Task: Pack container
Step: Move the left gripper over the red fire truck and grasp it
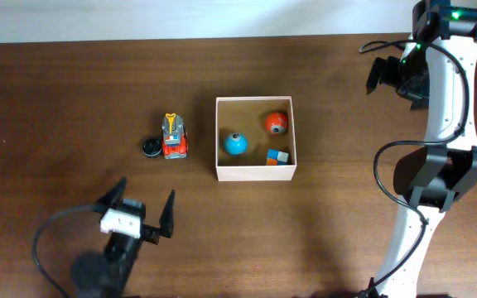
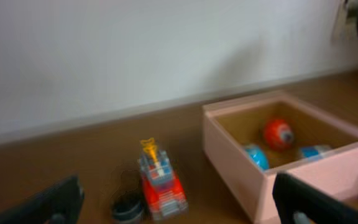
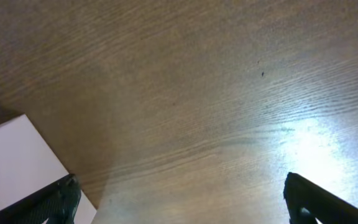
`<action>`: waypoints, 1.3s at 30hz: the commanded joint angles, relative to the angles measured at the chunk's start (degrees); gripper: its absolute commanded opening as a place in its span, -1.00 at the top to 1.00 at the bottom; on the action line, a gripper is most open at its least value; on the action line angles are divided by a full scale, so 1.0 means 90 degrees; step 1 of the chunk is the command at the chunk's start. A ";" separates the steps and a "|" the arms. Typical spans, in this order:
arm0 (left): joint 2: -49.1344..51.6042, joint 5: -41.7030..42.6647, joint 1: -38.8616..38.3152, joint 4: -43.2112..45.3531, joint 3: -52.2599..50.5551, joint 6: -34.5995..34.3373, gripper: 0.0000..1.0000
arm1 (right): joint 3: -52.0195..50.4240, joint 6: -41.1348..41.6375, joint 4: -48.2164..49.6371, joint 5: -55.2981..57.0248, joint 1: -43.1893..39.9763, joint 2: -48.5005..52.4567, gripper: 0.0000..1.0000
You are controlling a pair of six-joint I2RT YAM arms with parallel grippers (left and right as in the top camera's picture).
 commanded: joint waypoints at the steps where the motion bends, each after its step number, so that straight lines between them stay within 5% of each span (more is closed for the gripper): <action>1: 0.1350 0.0525 -0.0022 -0.0483 0.1518 -0.0277 -0.98 | -0.0029 0.0075 -0.0032 -0.0058 -0.0007 -0.0051 -0.97; 6: 0.3577 0.1440 -0.0022 -0.1841 0.3944 0.0549 -0.98 | -0.0029 0.0073 -0.0029 -0.0056 -0.0007 -0.0051 -0.97; 10: 0.4721 0.1634 -0.0039 -0.2072 0.4731 0.0549 -0.98 | -0.0029 0.0073 -0.0010 -0.0058 -0.0007 -0.0051 -0.97; 15: 0.6203 -0.0918 -0.0486 -0.2994 0.5928 -0.0486 -0.98 | -0.0029 0.0073 -0.0010 -0.0058 -0.0007 -0.0051 -0.97; 20: 0.8019 -0.1440 -0.0986 -0.4461 0.7781 -0.0396 -0.98 | -0.0029 0.0073 -0.0010 -0.0058 -0.0007 -0.0051 -0.97; 39: 1.0562 -0.1807 -0.1086 -0.4172 0.8053 -0.1115 -0.98 | -0.0029 0.0073 -0.0010 -0.0058 -0.0007 -0.0051 -0.97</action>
